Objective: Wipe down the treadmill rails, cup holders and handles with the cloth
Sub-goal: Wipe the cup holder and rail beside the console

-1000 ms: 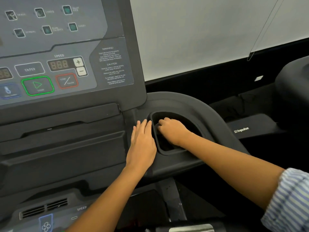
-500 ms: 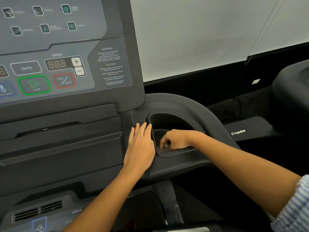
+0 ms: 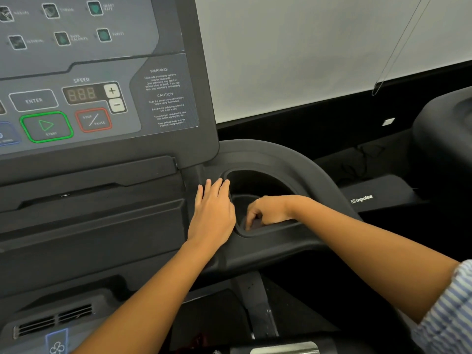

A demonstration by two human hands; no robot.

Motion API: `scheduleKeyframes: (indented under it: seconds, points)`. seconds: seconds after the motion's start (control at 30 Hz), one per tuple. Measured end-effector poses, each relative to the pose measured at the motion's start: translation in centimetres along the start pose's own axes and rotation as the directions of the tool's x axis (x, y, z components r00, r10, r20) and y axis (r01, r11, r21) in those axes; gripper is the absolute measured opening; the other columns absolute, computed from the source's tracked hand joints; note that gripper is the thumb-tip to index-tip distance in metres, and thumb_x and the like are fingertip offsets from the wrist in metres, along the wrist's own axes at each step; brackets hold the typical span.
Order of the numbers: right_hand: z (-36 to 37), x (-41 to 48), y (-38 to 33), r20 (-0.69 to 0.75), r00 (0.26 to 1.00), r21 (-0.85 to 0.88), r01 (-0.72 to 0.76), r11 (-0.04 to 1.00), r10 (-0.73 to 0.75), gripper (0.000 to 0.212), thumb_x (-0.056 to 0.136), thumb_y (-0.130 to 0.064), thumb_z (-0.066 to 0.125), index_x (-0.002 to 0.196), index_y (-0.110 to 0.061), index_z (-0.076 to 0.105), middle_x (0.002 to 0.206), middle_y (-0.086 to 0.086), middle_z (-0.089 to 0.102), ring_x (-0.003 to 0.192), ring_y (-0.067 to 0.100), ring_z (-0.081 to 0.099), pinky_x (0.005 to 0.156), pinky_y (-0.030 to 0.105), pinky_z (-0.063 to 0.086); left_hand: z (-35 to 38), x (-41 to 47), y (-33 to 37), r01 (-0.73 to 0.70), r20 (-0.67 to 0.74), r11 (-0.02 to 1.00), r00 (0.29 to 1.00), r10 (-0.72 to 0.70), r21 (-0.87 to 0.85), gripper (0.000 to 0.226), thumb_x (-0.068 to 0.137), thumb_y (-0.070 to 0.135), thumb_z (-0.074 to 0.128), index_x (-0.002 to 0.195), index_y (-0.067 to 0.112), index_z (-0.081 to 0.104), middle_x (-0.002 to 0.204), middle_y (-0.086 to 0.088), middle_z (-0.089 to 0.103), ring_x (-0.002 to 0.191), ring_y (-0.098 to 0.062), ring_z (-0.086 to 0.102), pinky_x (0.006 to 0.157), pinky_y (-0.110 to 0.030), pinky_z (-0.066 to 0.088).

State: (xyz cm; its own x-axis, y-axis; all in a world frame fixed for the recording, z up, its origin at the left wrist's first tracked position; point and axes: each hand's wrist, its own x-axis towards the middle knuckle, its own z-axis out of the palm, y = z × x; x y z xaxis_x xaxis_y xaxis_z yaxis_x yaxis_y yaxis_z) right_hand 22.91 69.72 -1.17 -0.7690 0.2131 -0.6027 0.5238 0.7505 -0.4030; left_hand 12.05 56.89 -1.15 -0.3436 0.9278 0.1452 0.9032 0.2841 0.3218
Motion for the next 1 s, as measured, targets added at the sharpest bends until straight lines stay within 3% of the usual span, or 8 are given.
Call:
scheduleKeyframes:
  seconds: [0.1, 0.3, 0.47, 0.53, 0.67, 0.77, 0.87, 1.0]
  points:
    - [-0.7, -0.8, -0.1, 0.12, 0.99, 0.055, -0.086, 0.995, 0.079, 0.031, 0.091, -0.008, 0.053, 0.116, -0.021, 0.066, 0.128, -0.004, 0.056, 0.116, 0.017, 0.052, 0.104, 0.033, 0.04, 0.0, 0.0, 0.0, -0.008, -0.011, 1.0, 1.0, 0.008, -0.022, 0.048, 0.098, 0.017, 0.03, 0.145, 0.01, 0.022, 0.152, -0.006, 0.024, 0.143, -0.021, 0.011, 0.115, -0.032, -0.003]
    - [-1.6, -1.0, -0.5, 0.204, 0.959, -0.04, -0.194, 0.98, 0.198, 0.034, 0.092, -0.005, 0.048, 0.123, -0.016, 0.06, 0.128, 0.001, 0.055, 0.115, 0.023, 0.051, 0.101, 0.037, 0.043, 0.1, 0.0, -0.1, -0.008, -0.024, 0.999, 1.0, 0.007, -0.034, 0.047, 0.098, 0.017, 0.031, 0.145, 0.01, 0.025, 0.151, -0.007, 0.028, 0.142, -0.021, 0.016, 0.115, -0.032, -0.001]
    - [-1.3, -1.0, -1.3, 0.262, 0.952, 0.185, -0.208, 0.96, 0.156, 0.032, 0.091, -0.012, 0.055, 0.122, -0.018, 0.059, 0.127, 0.004, 0.056, 0.115, 0.022, 0.053, 0.102, 0.039, 0.044, 0.3, 0.0, -0.1, -0.013, -0.037, 1.0, 0.999, 0.012, -0.014, 0.047, 0.099, 0.019, 0.03, 0.145, 0.01, 0.024, 0.151, -0.006, 0.028, 0.141, -0.019, 0.018, 0.115, -0.033, -0.002]
    - [-1.3, -0.8, -2.0, 0.26, 0.954, 0.2, -0.206, 0.958, 0.151, 0.035, 0.092, -0.009, 0.051, 0.126, -0.016, 0.056, 0.13, 0.004, 0.053, 0.118, 0.022, 0.05, 0.104, 0.04, 0.041, 0.4, 0.0, -0.2, -0.015, -0.041, 1.0, 0.999, 0.015, -0.008, 0.047, 0.098, 0.019, 0.03, 0.144, 0.01, 0.025, 0.151, -0.006, 0.029, 0.141, -0.018, 0.019, 0.115, -0.032, -0.002]
    - [-1.5, -0.9, -2.1, 0.256, 0.945, 0.155, -0.25, 0.956, 0.205, 0.038, 0.092, -0.005, 0.047, 0.127, -0.016, 0.056, 0.133, 0.004, 0.052, 0.117, 0.021, 0.051, 0.103, 0.038, 0.041, 0.4, 0.2, -0.4, -0.015, -0.04, 0.999, 0.999, 0.013, -0.03, 0.047, 0.098, 0.018, 0.031, 0.144, 0.011, 0.028, 0.149, -0.004, 0.031, 0.14, -0.016, 0.021, 0.115, -0.032, 0.0]
    - [-2.0, -1.0, -1.6, 0.283, 0.912, -0.036, -0.299, 0.954, 0.297, 0.033, 0.095, -0.015, 0.044, 0.126, -0.018, 0.057, 0.133, 0.009, 0.053, 0.111, 0.027, 0.056, 0.099, 0.038, 0.043, 0.4, 0.2, -0.6, -0.02, -0.038, 0.999, 0.999, 0.018, -0.047, 0.046, 0.098, 0.018, 0.032, 0.143, 0.011, 0.03, 0.148, -0.004, 0.033, 0.14, -0.016, 0.023, 0.116, -0.032, 0.002]
    - [-1.9, -1.2, -1.8, 0.287, 0.906, -0.107, -0.294, 0.95, 0.312, 0.033, 0.096, -0.013, 0.041, 0.126, -0.015, 0.055, 0.131, 0.007, 0.051, 0.112, 0.029, 0.052, 0.095, 0.036, 0.043, 0.4, 0.1, -0.7, -0.017, -0.037, 0.998, 0.999, 0.015, -0.056, 0.046, 0.098, 0.018, 0.031, 0.143, 0.011, 0.029, 0.149, -0.004, 0.033, 0.14, -0.016, 0.022, 0.116, -0.032, 0.002]
    - [-1.1, -1.5, -2.4, 0.264, 0.933, 0.12, -0.281, 0.952, 0.242, 0.026, 0.095, -0.009, 0.043, 0.114, -0.015, 0.06, 0.116, 0.004, 0.055, 0.099, 0.02, 0.051, 0.092, 0.035, 0.045, 0.6, 0.3, -0.7, -0.011, -0.049, 0.998, 0.999, 0.008, -0.061, 0.046, 0.098, 0.019, 0.03, 0.144, 0.012, 0.029, 0.149, -0.003, 0.033, 0.14, -0.015, 0.022, 0.115, -0.031, 0.0]
